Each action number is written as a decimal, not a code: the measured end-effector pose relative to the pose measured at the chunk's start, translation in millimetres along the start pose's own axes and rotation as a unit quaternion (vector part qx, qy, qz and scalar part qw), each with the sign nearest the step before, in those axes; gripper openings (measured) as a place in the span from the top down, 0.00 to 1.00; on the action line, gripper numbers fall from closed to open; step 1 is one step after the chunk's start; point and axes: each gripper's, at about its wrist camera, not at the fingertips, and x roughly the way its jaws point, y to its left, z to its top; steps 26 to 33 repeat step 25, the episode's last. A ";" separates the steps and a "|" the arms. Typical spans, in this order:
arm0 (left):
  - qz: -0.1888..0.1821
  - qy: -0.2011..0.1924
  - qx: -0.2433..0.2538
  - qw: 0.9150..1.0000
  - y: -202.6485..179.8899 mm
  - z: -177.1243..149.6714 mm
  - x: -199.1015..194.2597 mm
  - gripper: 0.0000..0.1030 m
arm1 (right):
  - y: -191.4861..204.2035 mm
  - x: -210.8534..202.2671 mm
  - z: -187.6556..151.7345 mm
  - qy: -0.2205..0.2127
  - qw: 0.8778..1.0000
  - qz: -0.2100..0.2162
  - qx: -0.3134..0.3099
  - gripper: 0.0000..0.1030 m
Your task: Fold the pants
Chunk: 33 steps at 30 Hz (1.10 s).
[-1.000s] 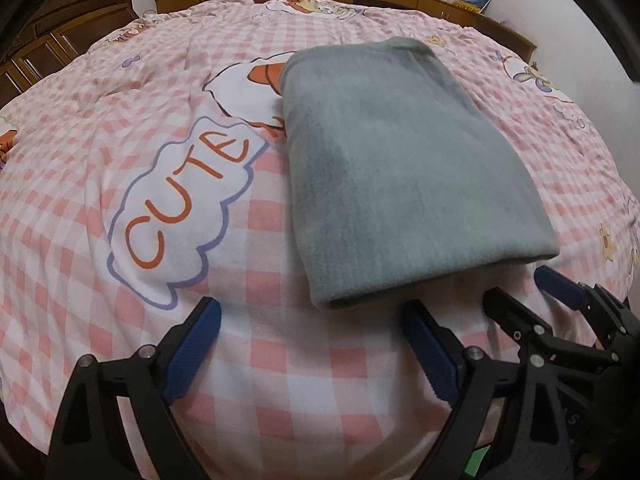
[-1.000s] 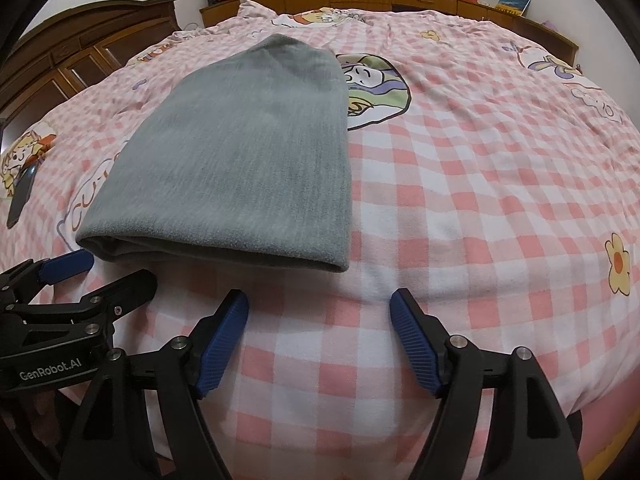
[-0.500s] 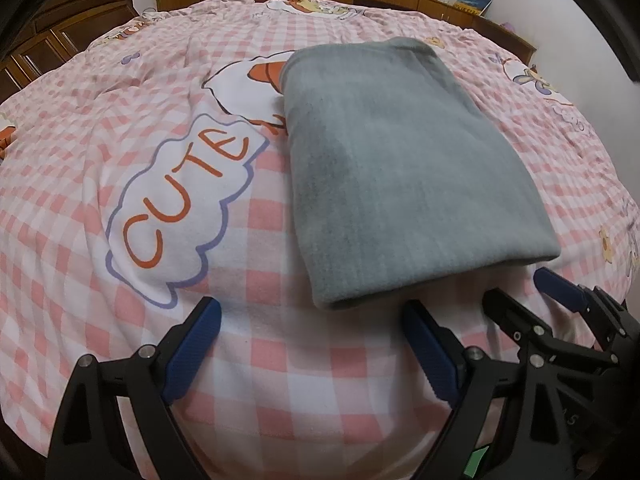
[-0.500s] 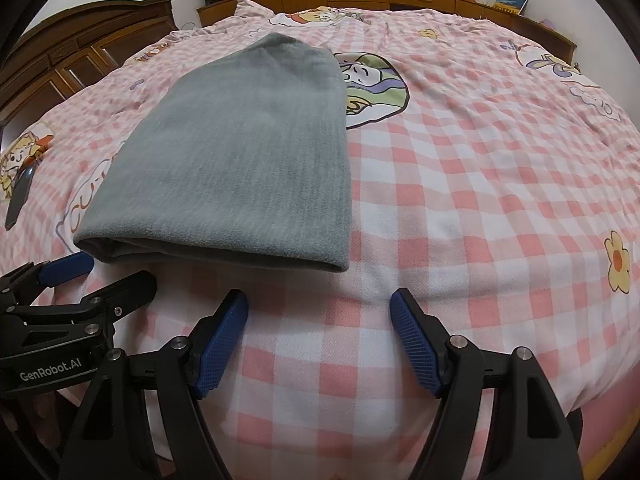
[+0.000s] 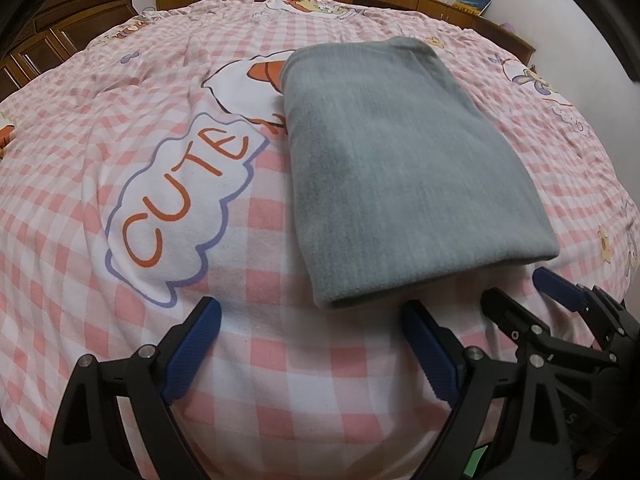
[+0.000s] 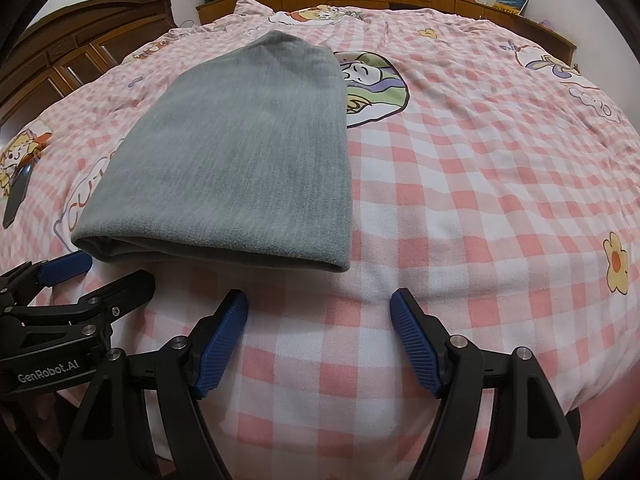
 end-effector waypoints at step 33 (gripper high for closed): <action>0.000 0.021 0.006 1.000 -0.5 1.9 0.9 0.08 | 0.2 0.2 -0.5 0.002 1.000 -0.005 -0.001 0.27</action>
